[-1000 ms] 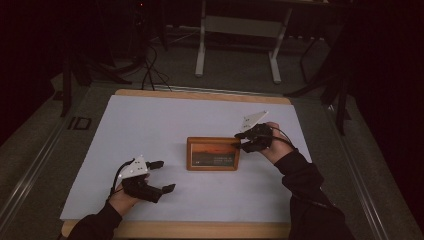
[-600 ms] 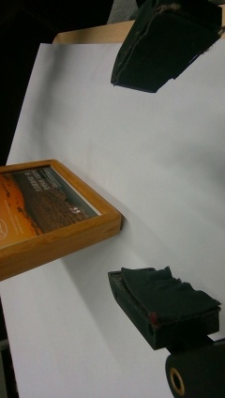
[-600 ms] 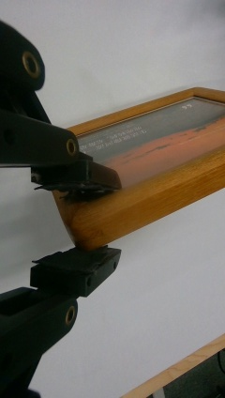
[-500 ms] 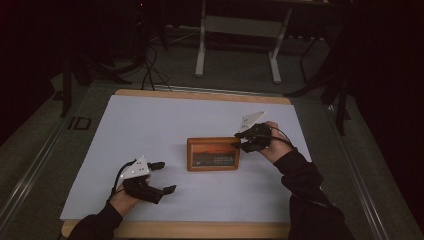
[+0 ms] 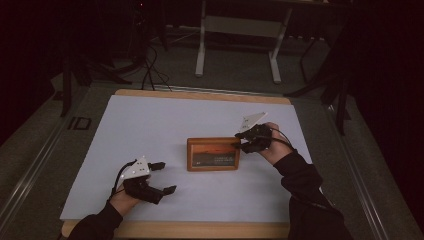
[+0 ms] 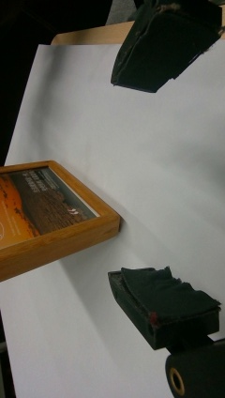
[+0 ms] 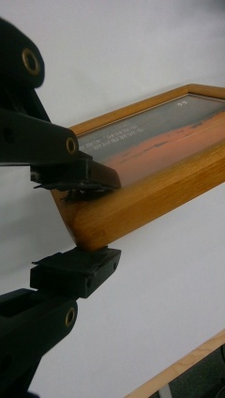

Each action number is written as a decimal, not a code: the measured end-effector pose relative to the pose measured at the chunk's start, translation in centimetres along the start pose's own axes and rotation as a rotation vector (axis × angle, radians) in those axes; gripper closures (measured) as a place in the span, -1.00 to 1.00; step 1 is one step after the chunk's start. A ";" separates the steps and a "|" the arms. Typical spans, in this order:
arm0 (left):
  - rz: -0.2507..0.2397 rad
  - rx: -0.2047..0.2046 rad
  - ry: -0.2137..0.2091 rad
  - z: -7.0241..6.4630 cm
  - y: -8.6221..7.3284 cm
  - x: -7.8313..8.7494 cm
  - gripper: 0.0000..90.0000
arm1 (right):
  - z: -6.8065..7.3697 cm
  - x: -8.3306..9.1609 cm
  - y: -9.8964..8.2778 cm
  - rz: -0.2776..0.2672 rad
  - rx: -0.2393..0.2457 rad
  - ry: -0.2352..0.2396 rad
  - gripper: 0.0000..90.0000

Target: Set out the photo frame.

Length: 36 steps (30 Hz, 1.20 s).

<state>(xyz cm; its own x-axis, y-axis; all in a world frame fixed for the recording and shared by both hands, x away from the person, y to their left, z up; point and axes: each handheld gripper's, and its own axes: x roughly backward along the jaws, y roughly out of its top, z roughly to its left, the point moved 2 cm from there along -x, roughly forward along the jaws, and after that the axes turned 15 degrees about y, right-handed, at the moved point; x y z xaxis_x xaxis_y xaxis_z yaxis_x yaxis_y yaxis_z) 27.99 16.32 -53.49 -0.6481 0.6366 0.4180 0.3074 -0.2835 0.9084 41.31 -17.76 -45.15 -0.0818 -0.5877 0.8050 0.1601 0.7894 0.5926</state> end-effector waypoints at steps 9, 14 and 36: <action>-0.004 -0.005 -0.002 -0.1 0.0 0.0 -0.84 | 0.5 0.2 0.1 -0.036 -0.065 -0.011 0.13; -0.009 -0.003 -0.002 -0.1 0.0 0.0 -0.84 | 0.8 1.1 -0.2 -0.080 -0.060 -0.033 0.04; -0.004 -0.018 -0.010 -0.5 0.0 -0.2 -0.84 | 4.1 3.1 -3.9 -0.299 -0.181 -0.061 -0.52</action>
<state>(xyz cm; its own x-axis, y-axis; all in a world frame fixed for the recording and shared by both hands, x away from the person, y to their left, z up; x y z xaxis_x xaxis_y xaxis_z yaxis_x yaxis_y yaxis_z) 27.75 15.90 -53.59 -0.6425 0.6447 0.4141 0.2922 -0.2935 0.9102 36.44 -21.97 -44.89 -0.2091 -0.7720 0.6003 0.2913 0.5369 0.7918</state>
